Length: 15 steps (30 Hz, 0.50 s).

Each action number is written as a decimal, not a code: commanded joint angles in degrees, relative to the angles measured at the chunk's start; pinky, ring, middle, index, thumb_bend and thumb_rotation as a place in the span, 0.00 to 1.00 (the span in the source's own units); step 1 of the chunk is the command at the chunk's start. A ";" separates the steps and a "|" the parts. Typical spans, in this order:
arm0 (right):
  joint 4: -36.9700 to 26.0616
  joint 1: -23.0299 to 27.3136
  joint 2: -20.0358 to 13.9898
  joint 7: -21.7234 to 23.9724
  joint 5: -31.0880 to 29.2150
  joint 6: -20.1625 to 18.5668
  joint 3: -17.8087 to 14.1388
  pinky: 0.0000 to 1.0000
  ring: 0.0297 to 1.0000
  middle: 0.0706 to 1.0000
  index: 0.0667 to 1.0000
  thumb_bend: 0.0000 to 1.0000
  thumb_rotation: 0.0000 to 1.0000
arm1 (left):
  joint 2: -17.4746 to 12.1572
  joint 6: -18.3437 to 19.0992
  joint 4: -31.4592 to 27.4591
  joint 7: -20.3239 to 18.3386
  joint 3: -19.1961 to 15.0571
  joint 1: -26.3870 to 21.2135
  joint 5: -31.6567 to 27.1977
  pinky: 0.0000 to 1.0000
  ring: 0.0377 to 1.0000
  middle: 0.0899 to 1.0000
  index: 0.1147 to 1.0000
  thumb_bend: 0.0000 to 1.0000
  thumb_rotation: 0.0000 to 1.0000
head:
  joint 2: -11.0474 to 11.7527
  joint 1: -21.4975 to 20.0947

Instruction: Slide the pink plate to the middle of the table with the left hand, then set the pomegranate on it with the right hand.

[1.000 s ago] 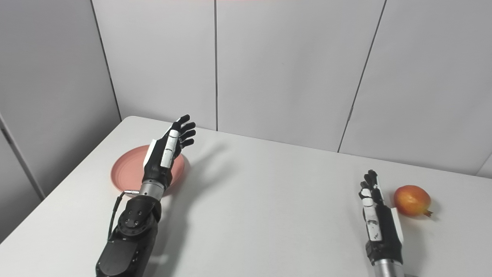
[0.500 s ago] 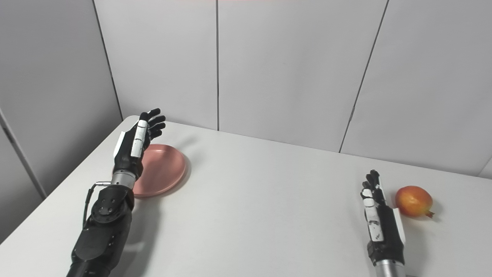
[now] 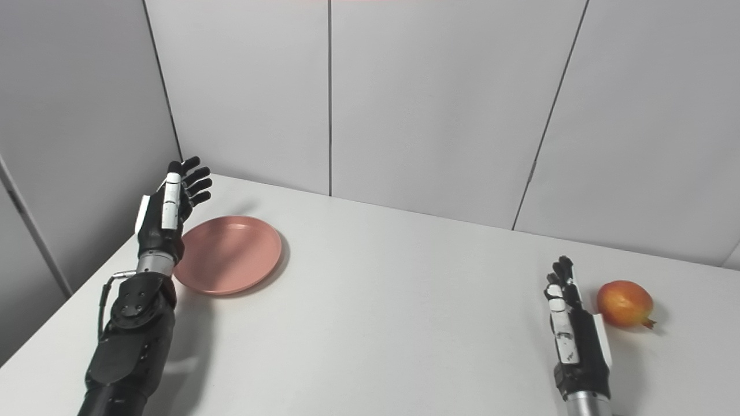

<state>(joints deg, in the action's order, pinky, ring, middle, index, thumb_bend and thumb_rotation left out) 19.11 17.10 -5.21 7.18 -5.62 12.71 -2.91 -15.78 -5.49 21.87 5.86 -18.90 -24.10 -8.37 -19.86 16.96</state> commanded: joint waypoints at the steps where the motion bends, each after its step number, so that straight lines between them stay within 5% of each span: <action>1: 1.51 -0.79 0.57 0.09 -0.53 1.98 0.05 1.00 1.00 1.00 1.00 0.40 0.91 | -2.28 -1.71 -0.51 0.95 -0.37 -3.06 0.79 0.76 0.79 0.77 0.77 0.71 1.00 | -0.13 -0.13; 15: 1.46 -0.70 0.67 0.25 -0.50 1.64 0.21 1.00 1.00 1.00 1.00 0.40 0.92 | -5.53 -7.04 8.04 1.01 -2.54 -3.60 -0.53 0.74 0.76 0.75 0.74 0.78 1.00 | -0.13 -0.44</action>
<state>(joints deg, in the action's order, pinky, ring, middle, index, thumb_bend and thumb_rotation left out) 19.15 17.12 -5.19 7.33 -5.71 12.70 -2.91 -19.48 -9.66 30.29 6.47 -21.29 -24.31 -9.01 -19.95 16.61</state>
